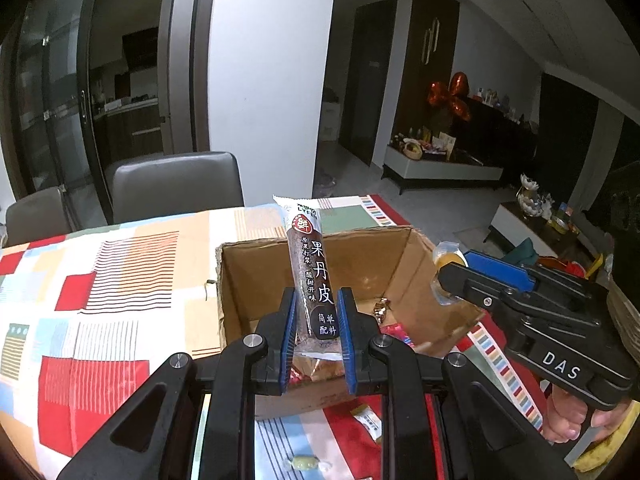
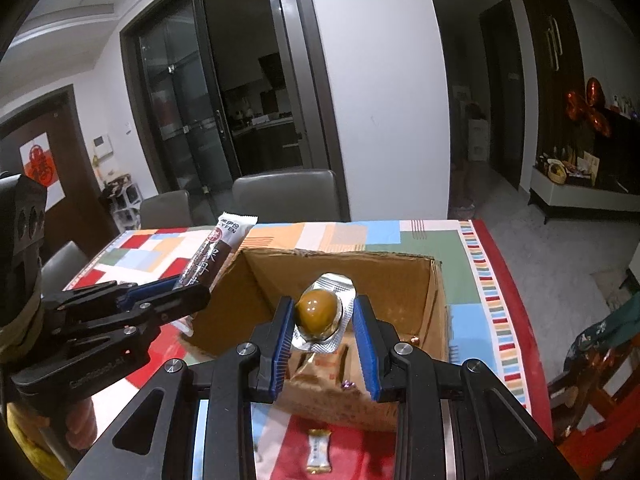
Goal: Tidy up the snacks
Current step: 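Carry both snacks over the box and open both tools to release them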
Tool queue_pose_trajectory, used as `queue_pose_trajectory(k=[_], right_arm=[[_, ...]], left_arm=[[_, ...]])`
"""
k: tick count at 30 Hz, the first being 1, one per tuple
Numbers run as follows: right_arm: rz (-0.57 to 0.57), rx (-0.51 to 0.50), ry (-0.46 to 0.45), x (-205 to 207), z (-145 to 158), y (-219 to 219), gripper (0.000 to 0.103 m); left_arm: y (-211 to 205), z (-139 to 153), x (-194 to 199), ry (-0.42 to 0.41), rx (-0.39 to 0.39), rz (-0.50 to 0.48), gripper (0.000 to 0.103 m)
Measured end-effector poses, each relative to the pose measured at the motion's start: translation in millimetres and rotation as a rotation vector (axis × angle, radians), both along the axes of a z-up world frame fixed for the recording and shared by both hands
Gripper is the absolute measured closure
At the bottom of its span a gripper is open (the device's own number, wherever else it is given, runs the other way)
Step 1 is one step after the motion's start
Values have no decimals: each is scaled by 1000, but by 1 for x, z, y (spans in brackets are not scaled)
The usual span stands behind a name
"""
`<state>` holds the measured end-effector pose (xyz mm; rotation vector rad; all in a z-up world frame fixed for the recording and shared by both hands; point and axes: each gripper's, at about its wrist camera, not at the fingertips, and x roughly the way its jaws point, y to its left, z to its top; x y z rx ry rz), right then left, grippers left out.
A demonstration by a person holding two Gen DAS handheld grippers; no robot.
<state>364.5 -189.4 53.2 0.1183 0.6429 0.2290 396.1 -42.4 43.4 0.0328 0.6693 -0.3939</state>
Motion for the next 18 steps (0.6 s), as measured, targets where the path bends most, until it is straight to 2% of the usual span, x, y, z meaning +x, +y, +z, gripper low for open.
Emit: queue_pose_trajectory(k=[4,6,7,8,9,14,18], right_arm=[[-4,-12,19,13,-6,1,72],[-13,-15,27,18,-10,0,71],[-23,-20,33,20,-12,-1,67],[-27,-27,37,21,-14,-1,61],[-33,-34,34,21,-14,-1,51],[-38,-46,20,6,-15,-1,50],[-36,-36,13,-11,-13,-2,50]], left_arm=[[-4,-7,16,26,4,-2,82],[-7,-10,23,33,15,5,77],[-9,-9,24,27,22,12,65],[-8,-9,24,17,25,22,58],[-7,-8,24,7,25,32,57],[0,-8,5,-15,22,47,51],[6,-6,-25,-48,21,52,50]])
